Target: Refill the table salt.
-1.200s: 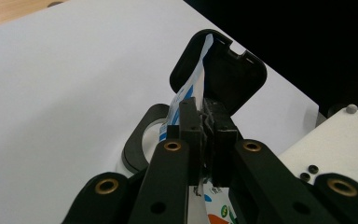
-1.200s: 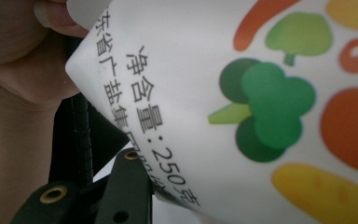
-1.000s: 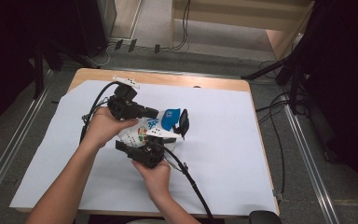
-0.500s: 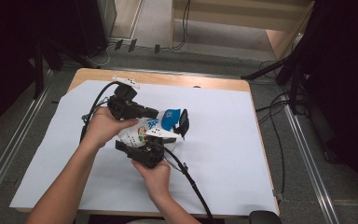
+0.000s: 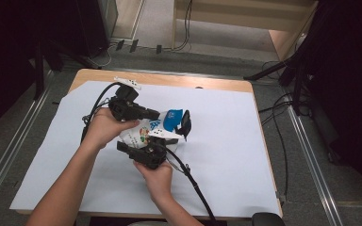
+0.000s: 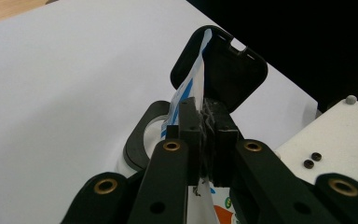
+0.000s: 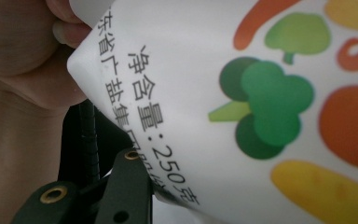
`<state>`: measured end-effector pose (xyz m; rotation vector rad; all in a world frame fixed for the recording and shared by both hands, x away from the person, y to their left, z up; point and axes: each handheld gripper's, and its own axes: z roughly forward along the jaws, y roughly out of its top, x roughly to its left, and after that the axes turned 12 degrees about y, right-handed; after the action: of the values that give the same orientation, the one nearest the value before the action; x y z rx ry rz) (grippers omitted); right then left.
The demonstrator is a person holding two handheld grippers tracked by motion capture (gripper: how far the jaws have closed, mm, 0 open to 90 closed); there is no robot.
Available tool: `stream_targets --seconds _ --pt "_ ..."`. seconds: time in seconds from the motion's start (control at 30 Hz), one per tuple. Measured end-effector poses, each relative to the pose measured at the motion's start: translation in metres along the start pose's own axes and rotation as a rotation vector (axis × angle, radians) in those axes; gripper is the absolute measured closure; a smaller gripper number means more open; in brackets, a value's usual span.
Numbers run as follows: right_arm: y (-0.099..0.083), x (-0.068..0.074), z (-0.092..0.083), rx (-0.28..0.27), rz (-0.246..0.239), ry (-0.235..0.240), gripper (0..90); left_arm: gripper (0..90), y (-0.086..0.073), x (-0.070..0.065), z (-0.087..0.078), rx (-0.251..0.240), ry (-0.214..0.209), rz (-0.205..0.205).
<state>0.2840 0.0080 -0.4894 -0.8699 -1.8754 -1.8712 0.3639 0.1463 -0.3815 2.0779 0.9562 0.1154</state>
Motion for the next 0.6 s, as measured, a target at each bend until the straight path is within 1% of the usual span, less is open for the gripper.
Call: stream_targets --seconds 0.13,0.2,0.33,0.4,0.6 --pt "0.0000 -0.0001 0.0001 -0.005 0.005 0.004 67.7 87.2 0.0001 -0.0002 -0.0002 -0.002 -0.001 0.000" --pt "0.0000 0.0001 0.0002 -0.009 0.006 0.005 67.7 87.1 0.0003 -0.0004 -0.0005 -0.002 0.006 0.006" --pt "0.0001 0.0000 0.0002 -0.010 0.007 0.007 67.7 86.9 0.0002 -0.0003 -0.0004 -0.003 -0.002 0.000" --pt "0.0001 0.0000 0.0003 -0.011 0.009 0.008 67.7 86.9 0.0004 -0.0007 -0.0005 -0.003 0.006 0.005" --pt "0.0007 0.0002 0.0000 -0.017 0.014 0.010 67.6 86.7 0.0005 -0.0017 -0.0004 -0.007 0.002 0.004"
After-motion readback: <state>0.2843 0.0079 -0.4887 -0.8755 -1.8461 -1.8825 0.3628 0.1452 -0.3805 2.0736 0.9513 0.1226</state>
